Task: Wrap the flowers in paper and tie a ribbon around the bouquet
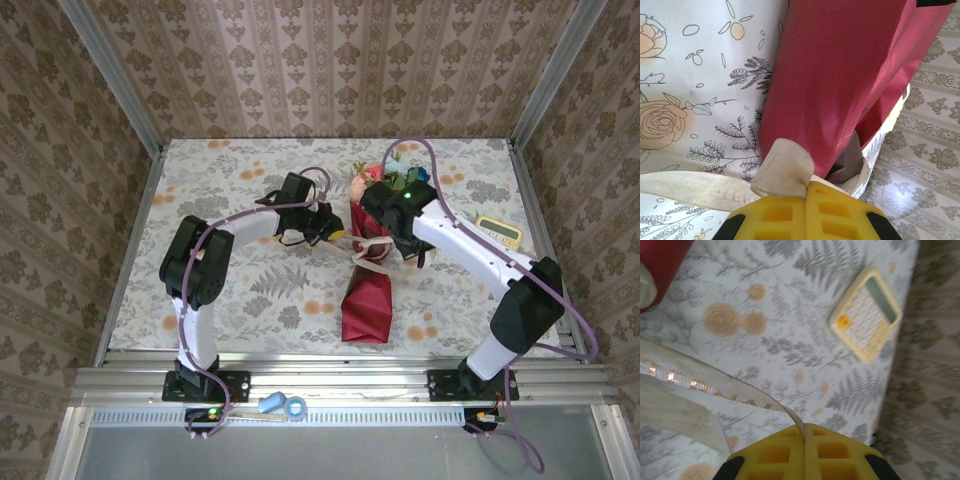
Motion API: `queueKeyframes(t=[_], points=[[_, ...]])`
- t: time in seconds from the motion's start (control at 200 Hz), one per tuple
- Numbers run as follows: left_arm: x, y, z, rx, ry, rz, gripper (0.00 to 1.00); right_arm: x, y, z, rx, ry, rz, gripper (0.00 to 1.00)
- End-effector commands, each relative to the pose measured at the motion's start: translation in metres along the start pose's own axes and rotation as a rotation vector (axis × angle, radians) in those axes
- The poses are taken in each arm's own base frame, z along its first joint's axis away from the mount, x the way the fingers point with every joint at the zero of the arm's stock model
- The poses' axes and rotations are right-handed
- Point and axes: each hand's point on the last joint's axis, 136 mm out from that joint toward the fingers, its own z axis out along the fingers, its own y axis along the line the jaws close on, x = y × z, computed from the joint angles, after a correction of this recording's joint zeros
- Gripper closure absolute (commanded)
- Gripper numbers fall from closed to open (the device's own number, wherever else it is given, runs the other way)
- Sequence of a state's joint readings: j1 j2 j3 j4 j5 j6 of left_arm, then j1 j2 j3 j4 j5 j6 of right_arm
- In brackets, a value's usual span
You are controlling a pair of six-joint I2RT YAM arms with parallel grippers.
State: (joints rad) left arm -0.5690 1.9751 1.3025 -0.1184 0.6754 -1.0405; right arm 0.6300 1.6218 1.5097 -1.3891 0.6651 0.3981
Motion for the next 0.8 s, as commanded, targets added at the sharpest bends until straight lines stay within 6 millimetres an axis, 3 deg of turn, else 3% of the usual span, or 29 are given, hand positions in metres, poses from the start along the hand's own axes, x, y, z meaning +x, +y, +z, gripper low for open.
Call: queueKeyframes(t=[0.0,0.335,0.615,0.795], points=[[0.000,-0.012,-0.007,0.018,-0.018,0.011,1.00,-0.021,-0.040,-0.025,0.253,-0.124,-0.032,1.00],[0.003,-0.012,-0.004,0.019,-0.014,0.005,1.00,-0.066,-0.037,-0.051,0.323,-0.269,-0.083,1.00],[0.004,-0.013,-0.004,0.022,-0.015,0.007,1.00,-0.094,-0.020,-0.067,0.375,-0.361,-0.173,0.97],[0.006,-0.012,-0.003,0.023,-0.012,0.007,1.00,-0.102,-0.002,-0.073,0.442,-0.405,-0.280,0.97]])
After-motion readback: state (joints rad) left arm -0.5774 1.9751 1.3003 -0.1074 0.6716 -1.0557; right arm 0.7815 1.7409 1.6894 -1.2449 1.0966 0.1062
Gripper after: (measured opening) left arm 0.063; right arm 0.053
